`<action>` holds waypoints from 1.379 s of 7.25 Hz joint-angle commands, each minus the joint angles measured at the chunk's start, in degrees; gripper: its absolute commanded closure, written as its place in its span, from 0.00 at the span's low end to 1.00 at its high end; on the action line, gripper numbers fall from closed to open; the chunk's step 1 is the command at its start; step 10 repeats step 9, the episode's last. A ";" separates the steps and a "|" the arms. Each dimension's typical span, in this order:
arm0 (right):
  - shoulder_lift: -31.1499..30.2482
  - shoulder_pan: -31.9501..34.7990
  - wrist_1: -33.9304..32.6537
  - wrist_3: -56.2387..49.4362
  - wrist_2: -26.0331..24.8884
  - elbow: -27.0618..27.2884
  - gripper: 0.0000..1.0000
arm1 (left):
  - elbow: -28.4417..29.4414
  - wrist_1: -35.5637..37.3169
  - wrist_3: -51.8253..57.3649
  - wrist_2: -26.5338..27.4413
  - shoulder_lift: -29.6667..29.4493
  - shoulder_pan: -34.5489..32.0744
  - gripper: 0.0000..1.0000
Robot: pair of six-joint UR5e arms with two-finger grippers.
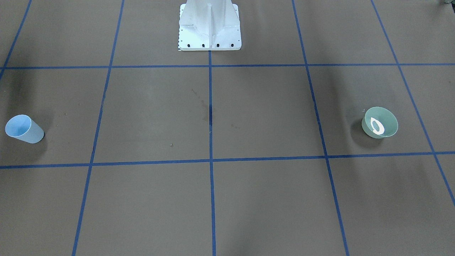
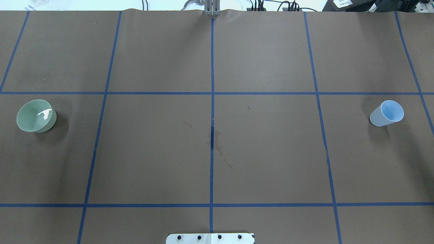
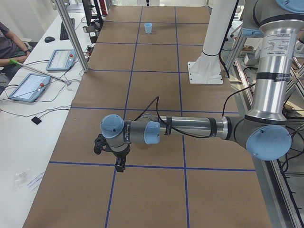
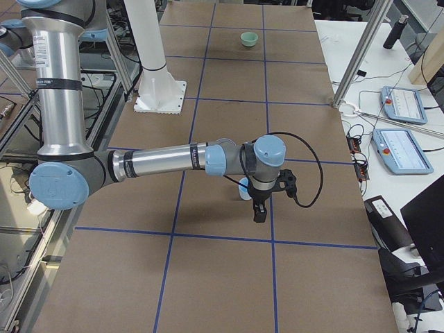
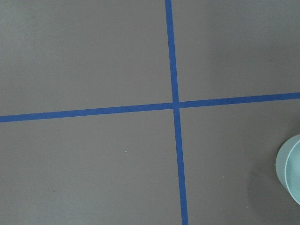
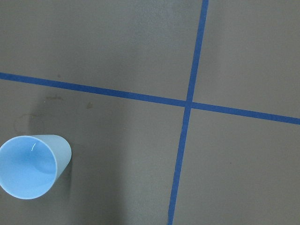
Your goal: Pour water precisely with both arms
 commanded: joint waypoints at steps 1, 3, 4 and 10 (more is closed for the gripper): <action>-0.08 0.00 -0.39 0.14 0.04 1.31 0.00 | -1.39 0.79 -0.06 -0.86 0.32 -0.17 0.00; -0.08 0.61 -0.66 0.14 0.13 1.49 0.00 | -3.92 0.53 -0.06 -1.66 2.77 -0.17 0.00; 0.10 1.83 -1.96 0.14 0.22 2.70 0.00 | -4.65 0.62 -0.06 -1.66 3.13 -0.18 0.00; 0.98 1.67 -5.49 -0.47 0.31 3.51 0.00 | -7.46 0.27 -0.33 -1.66 3.75 -0.09 0.00</action>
